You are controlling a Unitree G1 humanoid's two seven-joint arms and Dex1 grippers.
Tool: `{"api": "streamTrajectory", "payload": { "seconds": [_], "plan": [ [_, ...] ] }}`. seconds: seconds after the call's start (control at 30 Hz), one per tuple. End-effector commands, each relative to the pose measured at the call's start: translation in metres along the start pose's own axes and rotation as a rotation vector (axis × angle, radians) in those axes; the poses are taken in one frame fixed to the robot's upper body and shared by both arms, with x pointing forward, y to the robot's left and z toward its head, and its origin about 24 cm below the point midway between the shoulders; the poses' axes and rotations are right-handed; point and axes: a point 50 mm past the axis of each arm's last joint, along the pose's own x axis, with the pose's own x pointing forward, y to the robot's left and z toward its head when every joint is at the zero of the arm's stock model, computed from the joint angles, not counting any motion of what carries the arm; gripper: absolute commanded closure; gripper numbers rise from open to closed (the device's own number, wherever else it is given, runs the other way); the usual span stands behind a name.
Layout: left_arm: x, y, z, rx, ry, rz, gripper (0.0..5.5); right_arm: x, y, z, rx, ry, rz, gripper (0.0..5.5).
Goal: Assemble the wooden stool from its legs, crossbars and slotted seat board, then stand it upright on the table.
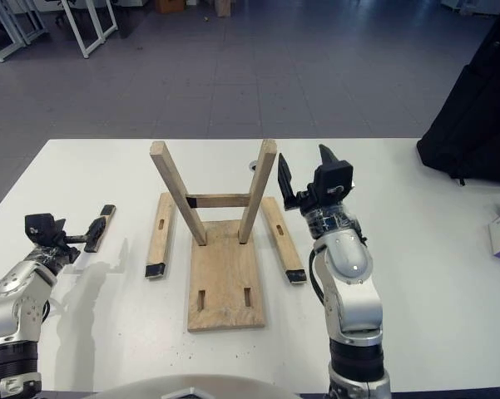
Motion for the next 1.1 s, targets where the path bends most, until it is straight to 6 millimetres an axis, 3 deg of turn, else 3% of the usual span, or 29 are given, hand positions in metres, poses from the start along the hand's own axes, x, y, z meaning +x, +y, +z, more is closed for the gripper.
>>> {"api": "streamTrajectory", "payload": {
  "seconds": [0.03,0.1,0.3,0.57,0.87,1.0,1.1],
  "plan": [
    [0.003,0.006,-0.028,-0.012,0.103,0.025,0.04,-0.012,0.004,-0.013,0.051,0.073,0.005,1.73],
    [0.002,0.008,-0.038,-0.04,0.135,0.032,0.04,-0.017,0.004,-0.02,0.06,0.114,0.017,1.73],
    [-0.001,0.008,-0.057,-0.039,0.203,0.034,0.88,-0.026,0.002,-0.036,0.061,0.198,0.044,1.73],
    [-0.003,0.004,-0.072,0.079,0.3,0.03,2.25,-0.025,0.003,-0.041,0.091,0.226,0.058,1.73],
    [-0.009,0.006,-0.088,0.058,0.373,0.06,3.64,-0.021,0.004,-0.043,0.077,0.232,0.082,1.73],
    [-0.009,0.006,-0.089,0.06,0.383,0.064,4.15,-0.022,0.004,-0.043,0.076,0.233,0.083,1.73],
    [-0.008,0.004,-0.088,0.025,0.359,0.06,4.2,-0.023,0.004,-0.044,0.081,0.24,0.096,1.73]
  ]
}}
